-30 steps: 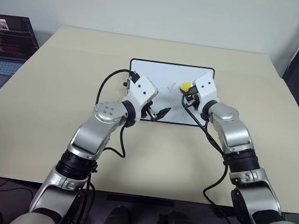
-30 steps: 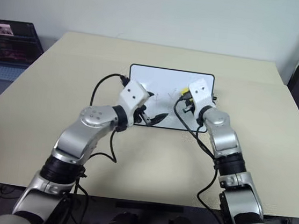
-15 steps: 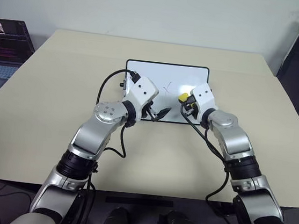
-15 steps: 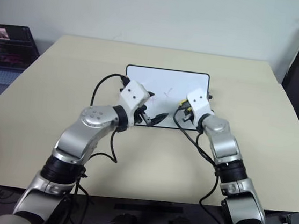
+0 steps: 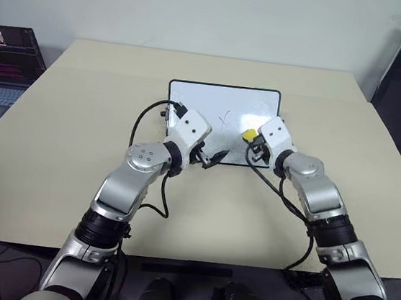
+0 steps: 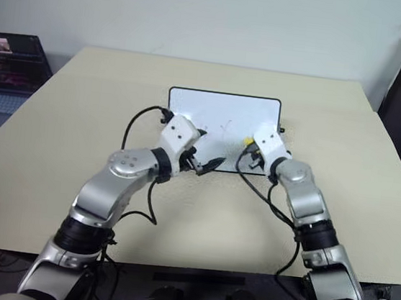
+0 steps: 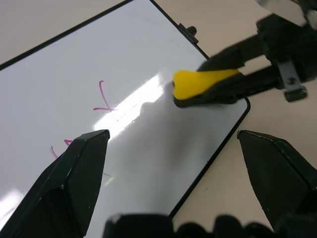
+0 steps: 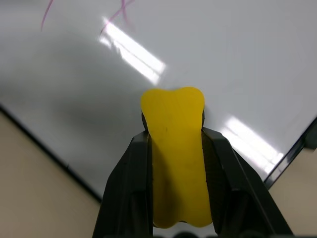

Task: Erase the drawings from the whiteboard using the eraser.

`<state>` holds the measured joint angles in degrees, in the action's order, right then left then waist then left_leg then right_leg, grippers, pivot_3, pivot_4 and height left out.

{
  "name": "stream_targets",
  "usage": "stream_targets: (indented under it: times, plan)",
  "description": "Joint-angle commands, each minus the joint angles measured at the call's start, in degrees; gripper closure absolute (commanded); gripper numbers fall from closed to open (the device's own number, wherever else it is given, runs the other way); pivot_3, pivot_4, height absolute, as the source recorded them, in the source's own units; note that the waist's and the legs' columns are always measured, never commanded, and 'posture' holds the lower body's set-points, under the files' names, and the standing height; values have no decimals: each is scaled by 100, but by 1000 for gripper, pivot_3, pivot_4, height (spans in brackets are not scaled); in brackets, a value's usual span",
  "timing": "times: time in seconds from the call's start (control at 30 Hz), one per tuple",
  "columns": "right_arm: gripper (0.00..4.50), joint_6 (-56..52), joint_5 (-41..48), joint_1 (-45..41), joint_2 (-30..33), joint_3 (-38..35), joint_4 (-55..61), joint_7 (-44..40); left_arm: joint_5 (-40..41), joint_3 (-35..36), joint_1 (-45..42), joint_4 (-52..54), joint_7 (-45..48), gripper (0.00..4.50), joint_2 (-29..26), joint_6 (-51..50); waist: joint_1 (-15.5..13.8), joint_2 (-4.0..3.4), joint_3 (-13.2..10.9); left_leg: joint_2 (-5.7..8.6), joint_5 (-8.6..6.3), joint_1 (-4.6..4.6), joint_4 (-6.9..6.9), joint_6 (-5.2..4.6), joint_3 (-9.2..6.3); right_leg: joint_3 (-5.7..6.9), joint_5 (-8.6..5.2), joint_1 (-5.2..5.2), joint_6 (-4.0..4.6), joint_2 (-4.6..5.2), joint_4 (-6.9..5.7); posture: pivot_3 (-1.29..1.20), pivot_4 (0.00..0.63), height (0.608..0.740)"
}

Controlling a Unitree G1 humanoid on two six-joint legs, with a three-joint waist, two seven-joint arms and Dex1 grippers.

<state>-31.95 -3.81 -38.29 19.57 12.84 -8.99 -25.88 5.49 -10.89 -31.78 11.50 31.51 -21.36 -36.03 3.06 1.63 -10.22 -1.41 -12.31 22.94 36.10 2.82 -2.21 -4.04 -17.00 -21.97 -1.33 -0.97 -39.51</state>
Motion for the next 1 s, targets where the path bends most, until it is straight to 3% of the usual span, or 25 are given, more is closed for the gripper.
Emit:
stream_targets:
  times: [0.03, 0.2, 0.5, 0.77, 1.0]
  plan:
    - [3499, -233, -150, 89, 60, 102, 147, -32, -6, 77, -50, 287, -62, 0, -15, -1, 20, 0, 0, -1, 1, -1, 0, -1, 1, -2, 0, 0, -1, -1, -1, 0, 150, 740]
    - [3502, -76, -212, -60, -64, -90, 191, 259, -1, 78, -4, 309, -113, 0, -1, -17, 25, 0, 0, -4, 2, -3, 0, -2, 2, -3, -1, 0, -3, -4, -2, 0, 150, 740]
    - [3503, 175, 428, 325, -393, -914, 1461, 429, -30, 629, 582, 551, -785, 0, 100, -11, 6, 0, -2, -3, -1, 23, -10, 1, -13, -4, 8, -23, 15, 1, 4, 0, 150, 740]
    - [3503, 352, 1082, 1453, -614, -1211, 2641, 290, -158, 1027, 1343, 787, -1322, 0, 152, 351, -41, 0, -2, -1, -6, 65, -12, 4, -52, 8, 14, -31, 24, 7, 51, 0, 150, 740]
    - [3503, 708, 1343, 2565, -390, -1168, 3082, -44, -307, 1306, 1755, 869, -1831, 0, 276, 611, -104, 0, -2, -1, -6, 65, -7, 4, -56, 14, 13, -29, 23, 7, 49, 0, 150, 740]
